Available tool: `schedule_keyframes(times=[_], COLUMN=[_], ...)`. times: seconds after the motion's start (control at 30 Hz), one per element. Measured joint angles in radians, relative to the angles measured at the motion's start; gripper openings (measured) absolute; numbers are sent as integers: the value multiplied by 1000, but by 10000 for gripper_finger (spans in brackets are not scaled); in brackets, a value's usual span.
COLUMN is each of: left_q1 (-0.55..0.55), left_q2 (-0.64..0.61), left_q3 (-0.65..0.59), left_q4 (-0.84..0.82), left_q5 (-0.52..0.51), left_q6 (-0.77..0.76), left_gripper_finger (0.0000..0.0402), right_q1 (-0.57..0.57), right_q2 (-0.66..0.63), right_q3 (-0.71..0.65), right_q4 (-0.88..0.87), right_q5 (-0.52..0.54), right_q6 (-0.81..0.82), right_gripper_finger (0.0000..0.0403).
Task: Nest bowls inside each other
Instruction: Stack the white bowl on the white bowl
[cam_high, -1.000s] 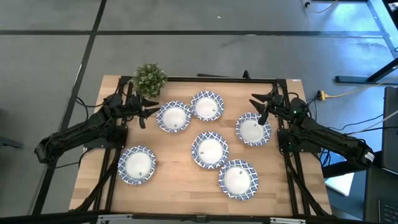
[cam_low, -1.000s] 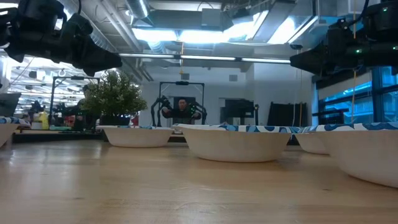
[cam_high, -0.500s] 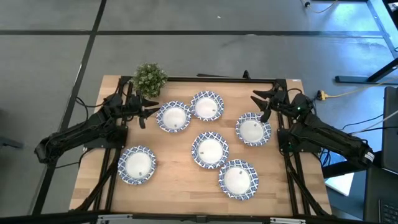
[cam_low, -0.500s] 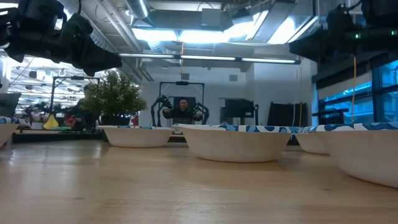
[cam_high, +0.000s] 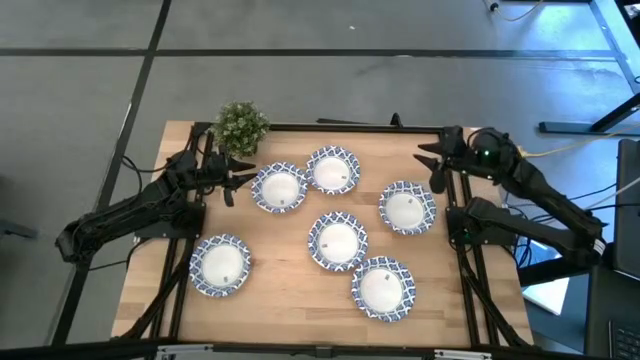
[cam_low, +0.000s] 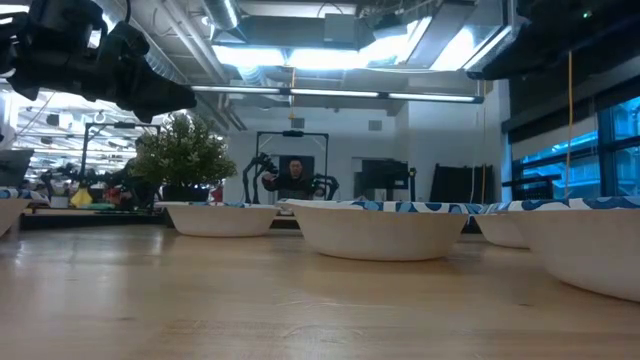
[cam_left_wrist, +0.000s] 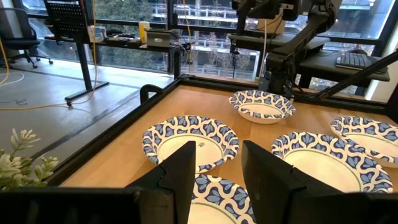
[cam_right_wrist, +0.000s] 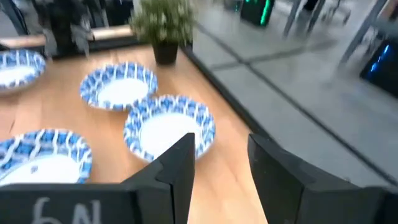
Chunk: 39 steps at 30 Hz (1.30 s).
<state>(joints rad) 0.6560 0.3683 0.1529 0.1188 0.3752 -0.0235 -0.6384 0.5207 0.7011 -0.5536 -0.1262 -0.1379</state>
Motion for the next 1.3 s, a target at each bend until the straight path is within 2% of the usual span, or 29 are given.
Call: schedule_keyframes(times=[0.27, 0.83, 1.1, 1.3], left_q1=[0, 0, 0, 0], left_q2=[0, 0, 0, 0], left_q3=[0, 0, 0, 0], left_q4=[0, 0, 0, 8], left_q5=[0, 0, 0, -58], left_q6=[0, 0, 2, 27], left_gripper_finger=[124, 124, 124, 124], right_q1=[0, 0, 0, 0], right_q2=[47, 48, 48, 48], right_q3=[92, 93, 93, 93], right_q4=[-168, -170, -170, -170], right_q5=[1, 1, 2, -6], right_q6=[3, 7, 81, 141], right_gripper_finger=[149, 149, 149, 149])
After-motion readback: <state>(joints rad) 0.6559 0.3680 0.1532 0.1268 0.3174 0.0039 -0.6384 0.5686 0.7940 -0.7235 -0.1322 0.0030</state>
